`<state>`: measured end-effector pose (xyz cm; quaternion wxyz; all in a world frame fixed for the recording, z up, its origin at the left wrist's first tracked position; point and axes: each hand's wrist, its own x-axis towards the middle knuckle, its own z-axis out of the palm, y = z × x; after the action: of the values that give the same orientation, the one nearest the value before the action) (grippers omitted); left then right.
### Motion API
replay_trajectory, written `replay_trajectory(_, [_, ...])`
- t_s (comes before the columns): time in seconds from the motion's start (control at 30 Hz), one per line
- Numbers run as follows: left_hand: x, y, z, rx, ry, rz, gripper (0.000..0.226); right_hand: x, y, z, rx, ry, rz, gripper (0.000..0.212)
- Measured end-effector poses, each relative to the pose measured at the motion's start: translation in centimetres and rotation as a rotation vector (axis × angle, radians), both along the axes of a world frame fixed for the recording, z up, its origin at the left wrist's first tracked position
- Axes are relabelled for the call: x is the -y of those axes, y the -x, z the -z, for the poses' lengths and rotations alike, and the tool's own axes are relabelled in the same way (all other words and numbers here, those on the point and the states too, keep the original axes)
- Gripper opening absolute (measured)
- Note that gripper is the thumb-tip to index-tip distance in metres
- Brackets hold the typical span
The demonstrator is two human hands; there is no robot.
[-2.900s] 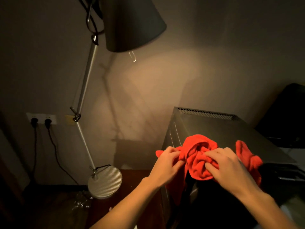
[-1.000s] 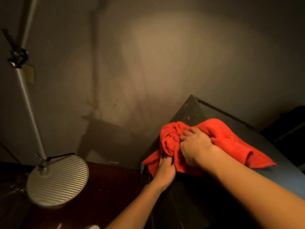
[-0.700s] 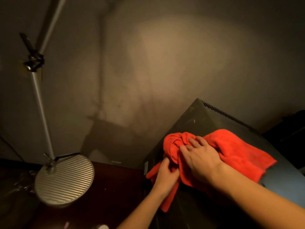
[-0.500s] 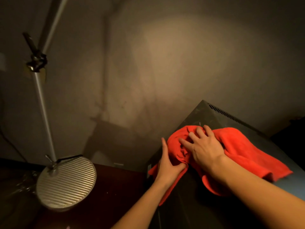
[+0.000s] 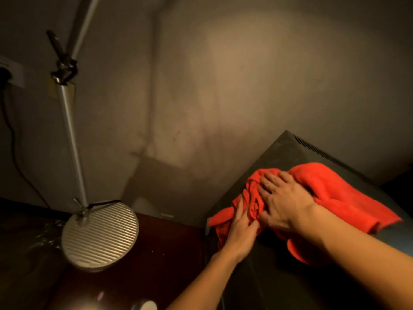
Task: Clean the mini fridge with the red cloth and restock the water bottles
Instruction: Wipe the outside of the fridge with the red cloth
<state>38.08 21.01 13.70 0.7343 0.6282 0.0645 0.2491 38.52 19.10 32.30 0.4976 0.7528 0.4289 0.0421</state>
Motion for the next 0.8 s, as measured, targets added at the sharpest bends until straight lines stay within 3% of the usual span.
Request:
replay_trajectory(0.07, [2.1,2.1,0.9,0.01,0.04,0.009,0.065,1.2,1.3,0.8,-0.082,0.019,-0.005,0.11])
replay_trajectory(0.17, [3.2,3.3,1.0,0.009,0.044,0.029,0.069,3.5,1.1,2.6,-0.007,-0.1,-0.121,0.072])
replay_trajectory(0.23, [1.8,1.7,-0.2,0.018,0.065,0.03,0.07,4.3,0.1,3.6,0.075,-0.147,-0.092,0.061])
replay_trajectory(0.33, [-0.9,-1.4,-3.3,0.065,0.035,-0.006,0.069,2.5,-2.3,2.2,0.106,-0.226,-0.05,0.061])
replay_trajectory(0.43, [-3.4,-3.9,-5.8,0.07,0.016,-0.005,0.069,-0.6,-3.6,-0.3,0.241,-0.251,-0.088,0.08])
replay_trajectory(0.5, [-4.5,-4.6,-6.4,0.053,0.002,0.006,0.073,-1.7,-4.4,-1.4,0.31,-0.2,-0.057,0.068])
replay_trajectory(0.63, [-4.7,-4.3,-3.5,0.027,0.022,0.027,0.083,-2.8,-4.6,-0.1,0.248,-0.091,-0.047,0.065])
replay_trajectory(0.8, [-1.7,-0.9,4.6,-0.106,0.169,0.017,0.083,-1.8,-2.1,5.4,0.053,0.044,-0.012,0.057])
